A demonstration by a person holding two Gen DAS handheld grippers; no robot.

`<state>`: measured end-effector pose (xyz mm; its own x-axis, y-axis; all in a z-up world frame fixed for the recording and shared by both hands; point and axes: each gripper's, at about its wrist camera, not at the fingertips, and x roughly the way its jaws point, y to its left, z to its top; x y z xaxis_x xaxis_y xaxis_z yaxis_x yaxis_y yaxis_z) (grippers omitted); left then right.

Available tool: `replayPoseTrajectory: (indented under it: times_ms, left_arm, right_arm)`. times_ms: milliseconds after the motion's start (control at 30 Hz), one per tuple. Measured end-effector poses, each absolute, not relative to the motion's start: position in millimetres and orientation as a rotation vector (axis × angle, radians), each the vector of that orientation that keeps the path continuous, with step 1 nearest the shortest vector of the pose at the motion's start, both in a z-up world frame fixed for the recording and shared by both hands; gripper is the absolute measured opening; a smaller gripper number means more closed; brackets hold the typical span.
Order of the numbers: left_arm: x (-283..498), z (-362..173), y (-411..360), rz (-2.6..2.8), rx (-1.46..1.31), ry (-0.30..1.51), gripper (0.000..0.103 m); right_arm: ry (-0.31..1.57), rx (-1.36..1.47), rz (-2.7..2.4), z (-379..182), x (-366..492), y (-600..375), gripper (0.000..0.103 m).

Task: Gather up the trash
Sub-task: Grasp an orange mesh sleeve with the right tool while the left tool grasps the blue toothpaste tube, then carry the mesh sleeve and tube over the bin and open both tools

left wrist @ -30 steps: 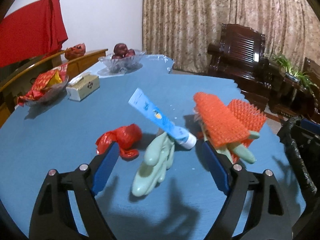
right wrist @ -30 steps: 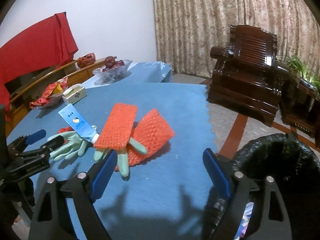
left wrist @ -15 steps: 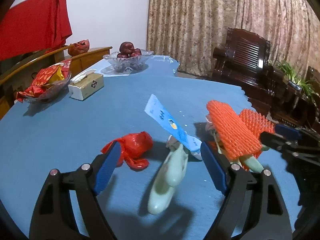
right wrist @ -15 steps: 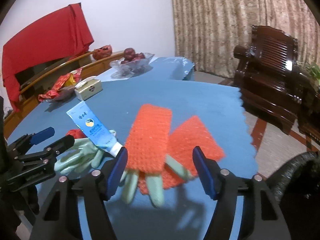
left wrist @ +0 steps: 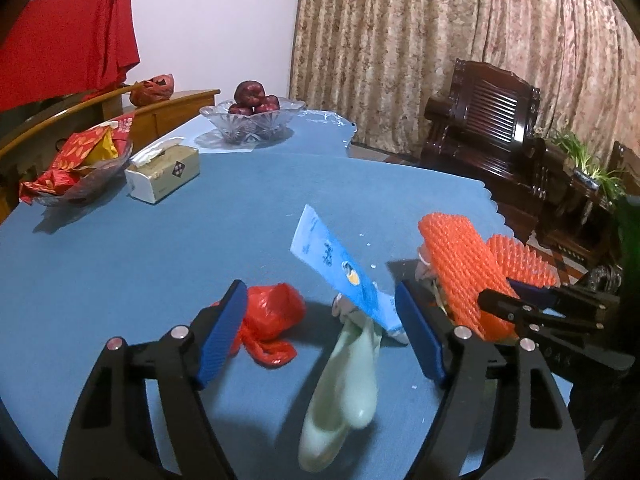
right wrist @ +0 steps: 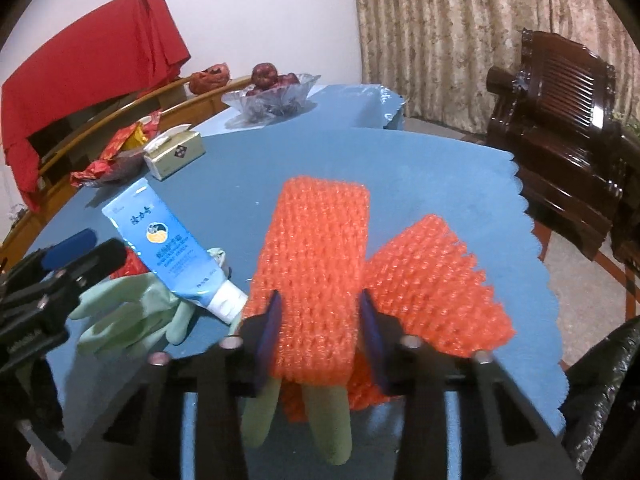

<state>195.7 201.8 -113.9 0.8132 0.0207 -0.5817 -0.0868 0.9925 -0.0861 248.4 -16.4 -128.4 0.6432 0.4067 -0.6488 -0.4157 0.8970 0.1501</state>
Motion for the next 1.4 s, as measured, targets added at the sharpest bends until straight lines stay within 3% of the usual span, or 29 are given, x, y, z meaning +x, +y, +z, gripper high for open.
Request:
replayPoseTrajectory:
  times_ms: [200,433,700,1400]
  left_arm:
    - [212,-114,199,0.024,-0.135,0.625,0.058]
    - [219,-117,191,-0.024,-0.160,0.648,0.012]
    - [205,-106,178,-0.051,-0.151,0.609,0.002]
    - [157,-75,123,-0.141,-0.095,0.516,0.001]
  right_arm:
    - [0.708,0.004,0.477,-119,246,-23,0.025]
    - [0.694,0.025,0.481,-111,245,-34,0.019]
    - [0.675,0.038,0.482,-101,237,-43,0.014]
    - [0.617,0.059,0.460,-71,206,-76,0.012]
